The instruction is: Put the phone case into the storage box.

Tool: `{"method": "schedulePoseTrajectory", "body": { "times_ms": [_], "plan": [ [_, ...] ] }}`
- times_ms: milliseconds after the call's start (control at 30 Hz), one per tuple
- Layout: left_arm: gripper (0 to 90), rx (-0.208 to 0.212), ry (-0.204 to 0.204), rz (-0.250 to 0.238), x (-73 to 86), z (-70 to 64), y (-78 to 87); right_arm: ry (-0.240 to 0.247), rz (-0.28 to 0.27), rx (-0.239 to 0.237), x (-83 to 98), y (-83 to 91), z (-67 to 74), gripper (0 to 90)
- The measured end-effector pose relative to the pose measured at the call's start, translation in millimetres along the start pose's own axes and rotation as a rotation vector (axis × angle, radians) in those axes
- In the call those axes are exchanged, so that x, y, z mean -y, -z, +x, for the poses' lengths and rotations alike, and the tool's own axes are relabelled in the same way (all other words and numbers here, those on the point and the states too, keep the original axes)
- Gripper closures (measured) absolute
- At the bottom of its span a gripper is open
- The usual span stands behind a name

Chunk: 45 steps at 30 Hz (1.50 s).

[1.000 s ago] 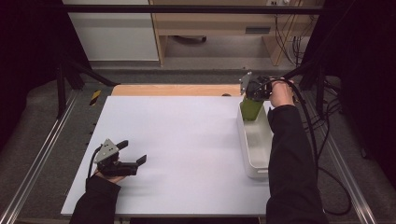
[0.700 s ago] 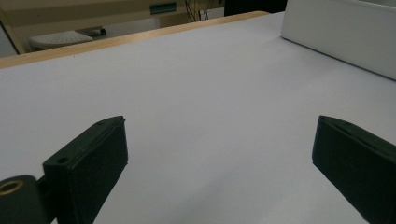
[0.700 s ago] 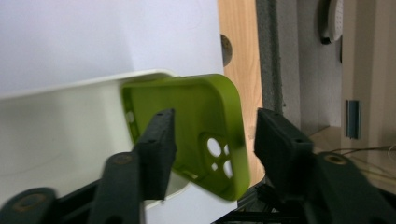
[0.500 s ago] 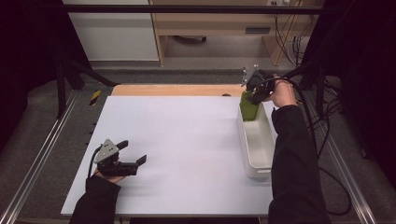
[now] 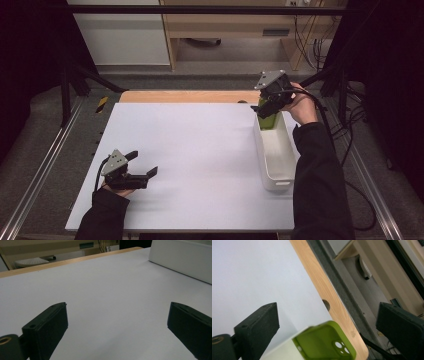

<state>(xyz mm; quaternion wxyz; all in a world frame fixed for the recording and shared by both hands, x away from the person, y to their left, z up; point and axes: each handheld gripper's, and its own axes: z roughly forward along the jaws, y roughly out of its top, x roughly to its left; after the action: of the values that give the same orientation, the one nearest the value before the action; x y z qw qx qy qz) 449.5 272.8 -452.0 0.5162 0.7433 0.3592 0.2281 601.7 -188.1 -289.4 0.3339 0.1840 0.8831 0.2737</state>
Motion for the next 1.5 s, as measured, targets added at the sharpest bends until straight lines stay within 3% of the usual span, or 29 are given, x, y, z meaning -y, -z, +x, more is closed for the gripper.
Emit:
{"method": "schedulePoseTrajectory", "body": {
  "times_ms": [100,233,467,667,800,1033,1500],
  "plan": [
    [2.4,0.005,0.003,-0.006,-0.2,-0.5,0.2,-0.066,-0.057,-0.02,-1.4,10.4,7.2,4.5],
    [1.8,0.005,0.011,-0.008,-0.4,-0.2,0.5,-0.189,-0.136,-0.073,-0.1,22.6,18.8,6.0],
    [1.3,0.013,0.011,-0.026,-1.1,-1.1,1.8,-0.279,-0.229,-0.129,7.2,35.1,43.0,2.9],
    [1.3,0.018,0.008,-0.026,-1.3,-2.1,1.9,-0.334,-0.302,-0.137,17.9,43.3,60.9,2.1],
    [1.2,0.018,0.01,-0.036,-1.5,-2.0,2.6,-0.387,-0.329,-0.152,31.2,47.1,72.6,1.6],
    [1.1,0.021,0.008,-0.037,-1.5,-2.4,2.5,-0.437,-0.393,-0.157,55.9,57.5,87.5,1.6],
    [1.1,0.02,0.01,-0.052,-2.4,-2.3,4.3,-0.532,-0.443,-0.187,113.8,61.7,116.4,1.7]
  ]
}}
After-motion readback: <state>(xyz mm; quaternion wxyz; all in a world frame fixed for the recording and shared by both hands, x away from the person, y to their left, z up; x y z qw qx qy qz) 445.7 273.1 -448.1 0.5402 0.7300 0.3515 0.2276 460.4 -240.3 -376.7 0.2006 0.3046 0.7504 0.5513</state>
